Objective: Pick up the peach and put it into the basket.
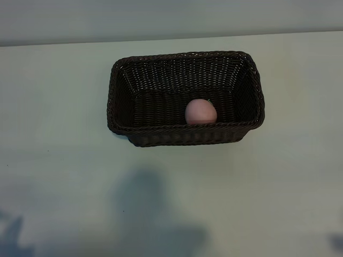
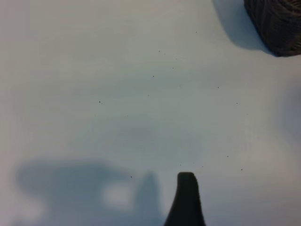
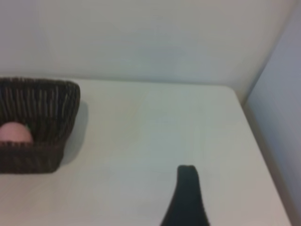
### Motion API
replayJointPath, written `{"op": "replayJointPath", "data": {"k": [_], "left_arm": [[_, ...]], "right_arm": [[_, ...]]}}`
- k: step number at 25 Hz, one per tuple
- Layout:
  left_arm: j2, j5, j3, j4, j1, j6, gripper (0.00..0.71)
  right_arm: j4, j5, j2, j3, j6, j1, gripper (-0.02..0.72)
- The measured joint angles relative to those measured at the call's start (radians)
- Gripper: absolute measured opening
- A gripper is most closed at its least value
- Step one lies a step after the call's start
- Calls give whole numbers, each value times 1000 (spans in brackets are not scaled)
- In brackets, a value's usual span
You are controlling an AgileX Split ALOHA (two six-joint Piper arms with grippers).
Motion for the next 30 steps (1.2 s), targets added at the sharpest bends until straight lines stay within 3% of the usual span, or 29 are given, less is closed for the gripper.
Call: {"op": "replayJointPath", "data": {"k": [12, 30], "left_arm": [[0, 0, 0, 0, 0, 0, 592], [0, 0, 0, 0, 0, 6, 592]], "right_arm": [[10, -100, -27, 358, 1, 0, 533], [19, -127, -27, 371, 1, 0, 518]]}}
